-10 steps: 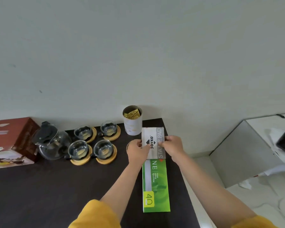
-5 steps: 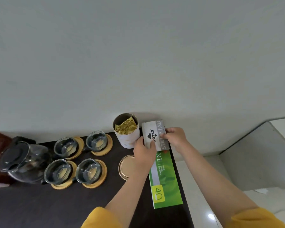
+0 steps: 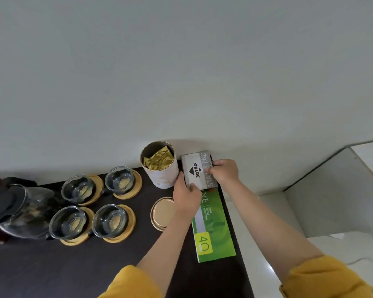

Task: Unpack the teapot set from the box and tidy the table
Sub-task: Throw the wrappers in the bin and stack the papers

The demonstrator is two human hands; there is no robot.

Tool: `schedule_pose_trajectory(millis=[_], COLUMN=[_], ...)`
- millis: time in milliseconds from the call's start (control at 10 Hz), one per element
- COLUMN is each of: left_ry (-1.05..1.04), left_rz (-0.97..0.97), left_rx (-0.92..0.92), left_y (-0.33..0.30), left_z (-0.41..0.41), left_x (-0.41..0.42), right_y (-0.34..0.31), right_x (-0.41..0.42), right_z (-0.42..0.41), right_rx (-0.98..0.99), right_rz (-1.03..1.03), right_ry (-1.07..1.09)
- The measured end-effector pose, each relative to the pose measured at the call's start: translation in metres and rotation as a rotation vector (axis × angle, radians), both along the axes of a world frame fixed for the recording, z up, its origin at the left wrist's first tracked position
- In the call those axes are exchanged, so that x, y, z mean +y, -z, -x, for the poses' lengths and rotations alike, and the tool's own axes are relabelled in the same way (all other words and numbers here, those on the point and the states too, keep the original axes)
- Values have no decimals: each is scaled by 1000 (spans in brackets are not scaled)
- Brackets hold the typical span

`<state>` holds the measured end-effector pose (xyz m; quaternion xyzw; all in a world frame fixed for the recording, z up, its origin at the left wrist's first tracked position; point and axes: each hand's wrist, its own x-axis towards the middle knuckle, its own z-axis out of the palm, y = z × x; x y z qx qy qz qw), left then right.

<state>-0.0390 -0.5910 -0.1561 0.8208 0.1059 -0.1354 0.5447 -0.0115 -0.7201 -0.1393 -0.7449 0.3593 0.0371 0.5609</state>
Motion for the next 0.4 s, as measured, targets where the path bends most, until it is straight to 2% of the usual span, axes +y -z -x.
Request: schedule_pose_trajectory(millis=[200, 400], left_ry=[138, 147], left_rz=[7, -3], left_rx=[69, -63], left_y=[-18, -56], left_z=[6, 47], left_x=[5, 27], right_y=[-7, -22], right_x=[10, 21], right_z=[14, 65], right_rx=[-46, -131], right_rz=[70, 68], right_ry=[40, 69])
